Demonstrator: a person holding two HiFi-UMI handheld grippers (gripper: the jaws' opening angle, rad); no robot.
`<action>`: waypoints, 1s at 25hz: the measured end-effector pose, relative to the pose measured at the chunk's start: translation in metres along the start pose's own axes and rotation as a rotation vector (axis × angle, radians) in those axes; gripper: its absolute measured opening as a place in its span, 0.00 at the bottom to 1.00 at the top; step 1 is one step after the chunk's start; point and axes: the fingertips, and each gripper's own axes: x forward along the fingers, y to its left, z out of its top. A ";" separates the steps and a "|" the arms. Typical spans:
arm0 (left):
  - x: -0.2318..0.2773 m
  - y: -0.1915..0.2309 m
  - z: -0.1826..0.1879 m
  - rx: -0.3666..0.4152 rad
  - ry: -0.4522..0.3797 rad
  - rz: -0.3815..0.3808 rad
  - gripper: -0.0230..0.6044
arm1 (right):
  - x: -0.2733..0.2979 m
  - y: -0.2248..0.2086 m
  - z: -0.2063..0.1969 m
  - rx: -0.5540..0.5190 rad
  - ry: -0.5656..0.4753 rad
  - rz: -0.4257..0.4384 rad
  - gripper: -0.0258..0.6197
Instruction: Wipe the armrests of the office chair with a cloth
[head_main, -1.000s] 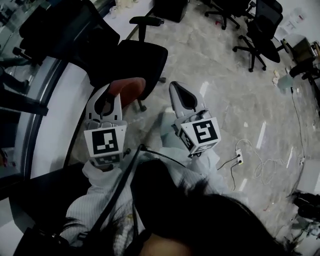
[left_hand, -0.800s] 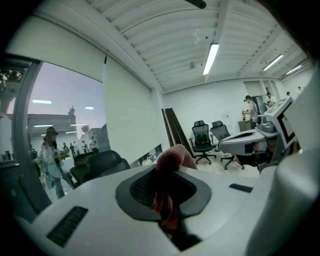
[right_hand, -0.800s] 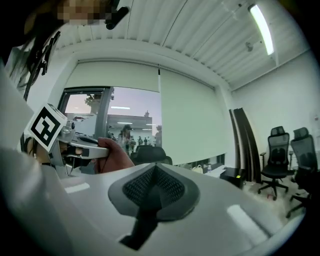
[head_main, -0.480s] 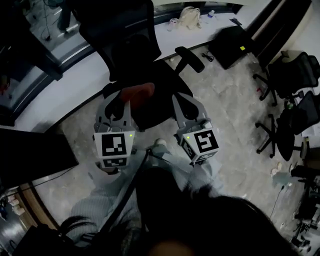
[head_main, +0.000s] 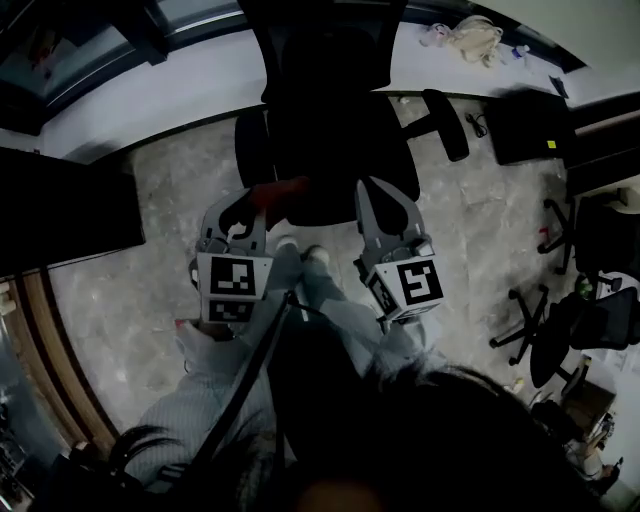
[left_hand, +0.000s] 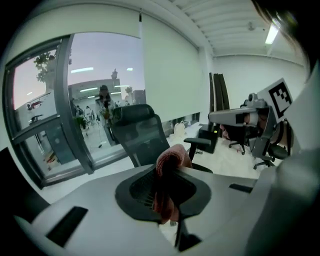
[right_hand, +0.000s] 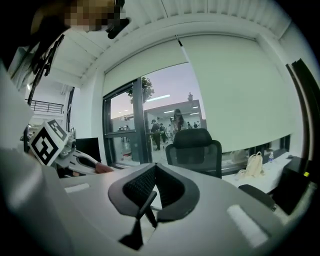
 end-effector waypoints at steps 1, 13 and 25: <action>0.008 0.002 -0.015 -0.015 0.035 -0.008 0.08 | 0.006 0.002 -0.007 0.003 0.017 0.015 0.04; 0.121 0.043 -0.136 -0.112 0.284 -0.007 0.08 | 0.075 0.005 -0.085 0.023 0.151 0.091 0.04; 0.224 0.124 -0.144 -0.028 0.343 0.043 0.08 | 0.100 -0.003 -0.120 0.056 0.211 0.093 0.04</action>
